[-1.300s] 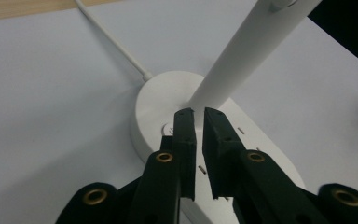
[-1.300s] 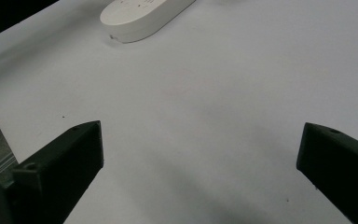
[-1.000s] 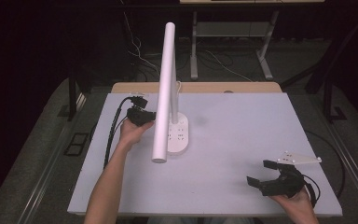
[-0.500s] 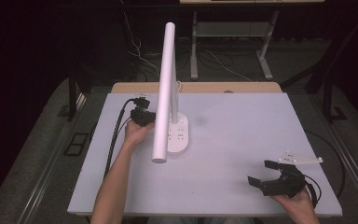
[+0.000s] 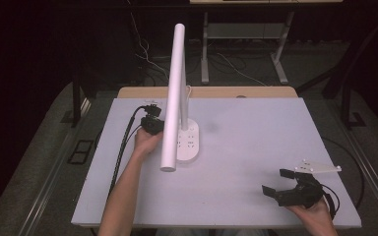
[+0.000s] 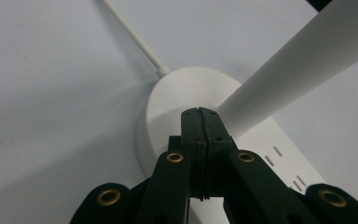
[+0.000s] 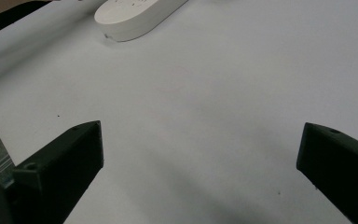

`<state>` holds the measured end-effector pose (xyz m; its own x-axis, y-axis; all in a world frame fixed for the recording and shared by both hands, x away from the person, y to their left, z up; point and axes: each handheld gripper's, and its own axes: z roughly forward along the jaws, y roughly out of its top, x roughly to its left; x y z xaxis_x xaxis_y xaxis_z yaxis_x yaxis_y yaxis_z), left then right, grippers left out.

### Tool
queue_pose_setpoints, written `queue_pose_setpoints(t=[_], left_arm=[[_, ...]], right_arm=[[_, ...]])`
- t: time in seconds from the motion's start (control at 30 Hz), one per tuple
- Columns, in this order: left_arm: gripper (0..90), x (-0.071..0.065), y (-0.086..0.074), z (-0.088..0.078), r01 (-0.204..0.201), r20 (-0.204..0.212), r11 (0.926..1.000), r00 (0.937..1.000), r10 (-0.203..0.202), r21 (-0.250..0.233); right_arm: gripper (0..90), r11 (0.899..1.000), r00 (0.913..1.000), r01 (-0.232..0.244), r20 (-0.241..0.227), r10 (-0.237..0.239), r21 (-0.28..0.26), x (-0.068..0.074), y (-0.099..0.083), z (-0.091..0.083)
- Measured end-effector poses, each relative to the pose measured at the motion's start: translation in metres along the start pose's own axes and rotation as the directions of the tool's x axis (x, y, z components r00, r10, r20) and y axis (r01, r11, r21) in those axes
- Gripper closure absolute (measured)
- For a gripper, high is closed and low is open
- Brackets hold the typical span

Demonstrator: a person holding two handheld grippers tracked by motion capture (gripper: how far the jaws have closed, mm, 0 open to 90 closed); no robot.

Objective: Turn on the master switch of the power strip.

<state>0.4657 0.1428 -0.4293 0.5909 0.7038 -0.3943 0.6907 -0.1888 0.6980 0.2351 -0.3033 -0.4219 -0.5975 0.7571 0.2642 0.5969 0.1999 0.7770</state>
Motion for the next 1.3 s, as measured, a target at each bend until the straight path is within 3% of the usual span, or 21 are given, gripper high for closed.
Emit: queue_pose_setpoints(t=[0.53,0.67,0.8,0.97,1.3], left_arm=[[90.0,-0.008,-0.001,0.005,-0.045,-0.027,0.9988,0.9986,0.045,0.017],[90.0,-0.012,-0.001,0.006,-0.074,-0.061,0.9972,0.9954,0.075,0.009],[90.0,-0.01,-0.003,0.006,-0.049,-0.049,0.9988,0.9976,0.049,-0.003],[90.0,-0.011,-0.004,0.007,-0.055,-0.066,0.9985,0.9964,0.055,-0.003],[90.0,-0.004,-0.007,0.003,0.006,-0.035,1.0,0.9994,-0.006,-0.004]], right_arm=[[0.0,1.0,0.9998,-0.02,0.007,0.02,-0.007,-0.002,-0.001,-0.002],[0.0,1.0,0.9998,-0.02,0.006,0.02,-0.008,-0.002,-0.001,-0.002],[0.0,1.0,0.9999,-0.016,0.005,0.016,-0.01,-0.002,-0.001,-0.002],[0.0,1.0,0.9999,-0.013,0.001,0.013,-0.009,0.0,-0.001,-0.002],[0.0,1.0,0.9999,-0.014,-0.008,0.014,-0.016,0.001,-0.001,-0.003]])
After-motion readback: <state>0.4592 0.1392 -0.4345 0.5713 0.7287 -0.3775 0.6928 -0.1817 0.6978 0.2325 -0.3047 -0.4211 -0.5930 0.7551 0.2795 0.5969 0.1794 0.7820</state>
